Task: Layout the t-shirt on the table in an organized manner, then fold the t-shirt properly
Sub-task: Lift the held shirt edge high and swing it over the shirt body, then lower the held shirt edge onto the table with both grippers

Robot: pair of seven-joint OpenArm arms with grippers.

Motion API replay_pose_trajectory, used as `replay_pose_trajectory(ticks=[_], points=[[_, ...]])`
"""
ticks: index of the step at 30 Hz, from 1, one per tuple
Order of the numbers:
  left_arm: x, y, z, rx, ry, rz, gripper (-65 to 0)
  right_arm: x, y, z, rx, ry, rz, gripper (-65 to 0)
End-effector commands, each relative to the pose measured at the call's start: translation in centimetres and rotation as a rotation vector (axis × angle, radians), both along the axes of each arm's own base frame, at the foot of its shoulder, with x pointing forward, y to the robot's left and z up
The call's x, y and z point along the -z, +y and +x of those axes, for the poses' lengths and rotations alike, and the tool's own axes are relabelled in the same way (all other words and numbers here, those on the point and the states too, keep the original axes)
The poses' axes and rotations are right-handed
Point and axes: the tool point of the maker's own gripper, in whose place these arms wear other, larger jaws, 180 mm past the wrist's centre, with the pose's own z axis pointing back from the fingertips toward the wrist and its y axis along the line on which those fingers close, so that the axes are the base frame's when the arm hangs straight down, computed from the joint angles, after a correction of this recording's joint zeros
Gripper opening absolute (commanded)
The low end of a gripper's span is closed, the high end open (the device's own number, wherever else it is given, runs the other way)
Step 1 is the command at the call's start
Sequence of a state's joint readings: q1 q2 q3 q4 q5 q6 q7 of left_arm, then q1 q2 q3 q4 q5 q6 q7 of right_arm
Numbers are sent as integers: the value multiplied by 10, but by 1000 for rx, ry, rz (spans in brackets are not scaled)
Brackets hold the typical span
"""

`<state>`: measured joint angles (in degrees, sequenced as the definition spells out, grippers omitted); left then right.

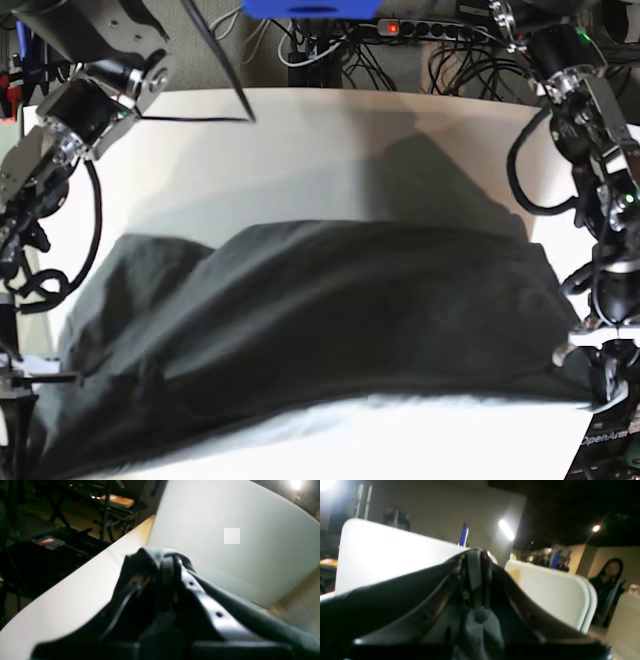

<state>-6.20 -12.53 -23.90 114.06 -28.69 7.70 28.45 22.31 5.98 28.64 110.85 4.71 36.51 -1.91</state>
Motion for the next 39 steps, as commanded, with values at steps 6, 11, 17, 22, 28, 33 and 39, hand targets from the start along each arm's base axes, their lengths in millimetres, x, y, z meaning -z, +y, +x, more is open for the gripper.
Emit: replay_pose_trajectory(ticks=[6,11,17,22,28,33,39], points=[[-29,9,-9,-35,-95,34,-647,-44,10,-32,-8,-174,-46,-650],[-33,13,-12,-14,-120,-28,-647,-43,6,-57,-19,-278,-43,-650],[-25,28,-22,-27,-117,-95,-647,-22,-3,-74,-22,-281,-10,-650],[-1,30,-31,-29,-52,-98,-647,-1,-21,-91,-2,-248,46,-650],[29,29,-43,-29,38,-94,-647,26,-33,-104,8,-173,89,-650],[58,29,-58,-33,124,-98,-647,39,-35,-120,-3,-161,105,-650],[63,41,-75,-6,128,-184,-647,43,-52,-145,15,-174,152,-650]])
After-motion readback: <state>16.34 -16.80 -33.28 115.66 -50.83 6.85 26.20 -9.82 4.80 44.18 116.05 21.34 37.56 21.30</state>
